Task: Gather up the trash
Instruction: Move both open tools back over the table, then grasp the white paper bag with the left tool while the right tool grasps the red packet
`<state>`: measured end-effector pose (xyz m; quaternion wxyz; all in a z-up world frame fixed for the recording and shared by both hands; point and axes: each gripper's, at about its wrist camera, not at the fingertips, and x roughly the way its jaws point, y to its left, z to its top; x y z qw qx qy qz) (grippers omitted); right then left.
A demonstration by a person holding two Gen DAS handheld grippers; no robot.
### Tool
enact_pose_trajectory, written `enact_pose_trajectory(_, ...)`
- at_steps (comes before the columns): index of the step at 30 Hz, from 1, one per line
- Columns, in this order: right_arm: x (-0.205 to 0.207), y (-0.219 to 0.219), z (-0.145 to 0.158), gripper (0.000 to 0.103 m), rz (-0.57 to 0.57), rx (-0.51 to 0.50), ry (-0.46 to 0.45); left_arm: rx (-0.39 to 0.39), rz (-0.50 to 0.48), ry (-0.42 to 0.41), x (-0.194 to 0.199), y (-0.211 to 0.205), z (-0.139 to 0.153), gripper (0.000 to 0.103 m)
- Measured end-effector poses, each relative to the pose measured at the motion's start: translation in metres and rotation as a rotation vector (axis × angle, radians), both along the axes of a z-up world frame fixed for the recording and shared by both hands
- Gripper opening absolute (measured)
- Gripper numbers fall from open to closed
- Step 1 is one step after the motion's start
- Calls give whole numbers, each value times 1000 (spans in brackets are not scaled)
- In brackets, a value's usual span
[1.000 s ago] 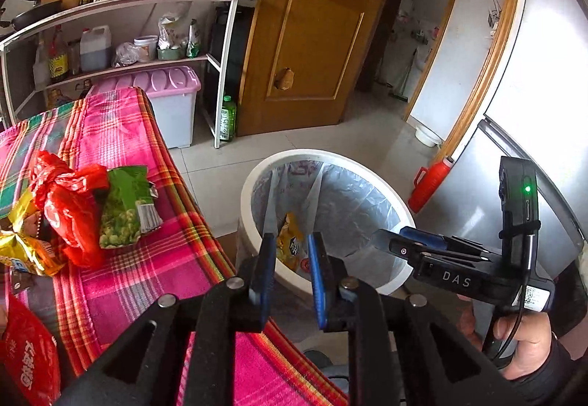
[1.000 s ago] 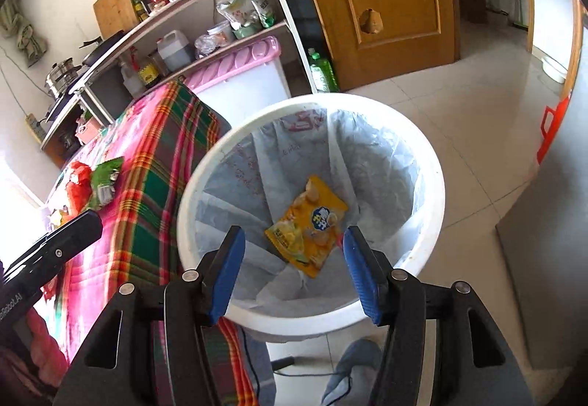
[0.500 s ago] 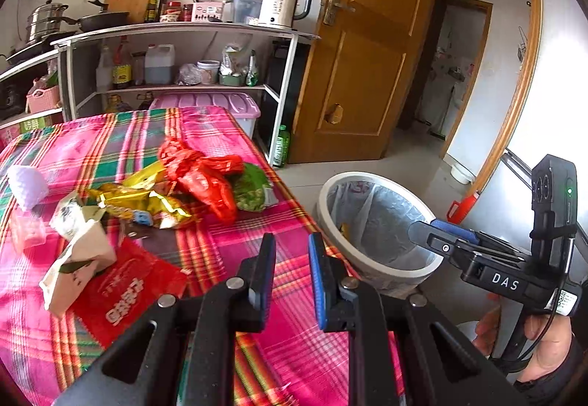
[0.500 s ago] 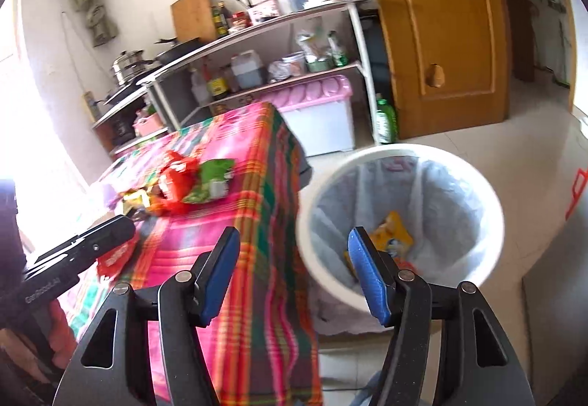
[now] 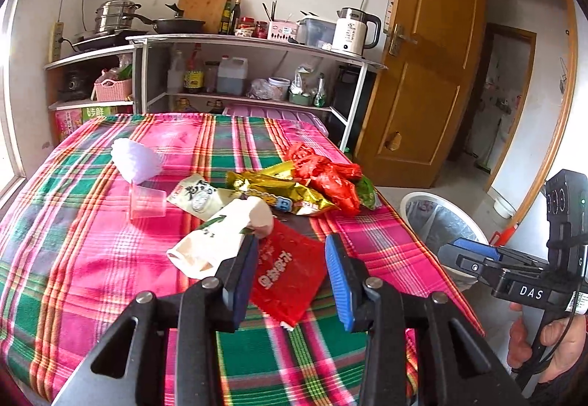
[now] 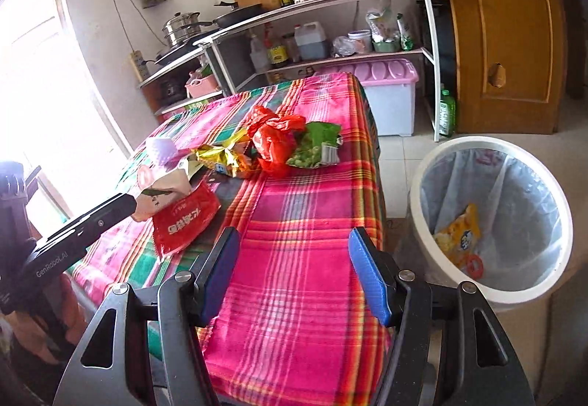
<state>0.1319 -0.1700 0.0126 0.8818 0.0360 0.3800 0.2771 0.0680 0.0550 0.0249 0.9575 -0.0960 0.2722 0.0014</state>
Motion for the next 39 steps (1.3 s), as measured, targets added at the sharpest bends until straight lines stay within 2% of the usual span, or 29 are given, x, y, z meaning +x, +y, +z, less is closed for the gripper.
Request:
enact_pose_trajectory(5, 2, 18, -5, 63, 34, -3, 29, 25, 32, 7, 1, 19, -5, 40)
enact_pose_trajectory(9, 5, 31, -8, 63, 47, -9, 42, 54, 48, 45, 7, 29, -15, 40)
enact_pose_trajectory(14, 11, 48, -12, 62, 70, -8, 66, 51, 31, 91, 15, 34, -27, 40)
enact_pose_trajectory(18, 21, 63, -20, 57, 94, 2, 101, 45, 23, 125, 21, 35, -33, 39)
enact_pose_trajectory(21, 26, 74, -26, 54, 113, 4, 122, 50, 16, 127, 22, 34, -34, 35)
enact_pose_trajectory(24, 35, 86, -35, 52, 134, 11, 154, 54, 9, 149, 25, 33, -36, 24)
enact_pose_trajectory(30, 43, 100, -36, 48, 160, 24, 170, 37, -5, 154, 27, 35, -37, 24)
enact_pose_trajectory(34, 45, 110, -39, 34, 180, 12, 182, 44, -13, 154, 29, 36, -36, 23)
enact_pose_trajectory(39, 50, 113, -41, 10, 170, 11, 190, 43, -19, 142, 29, 38, -33, 21)
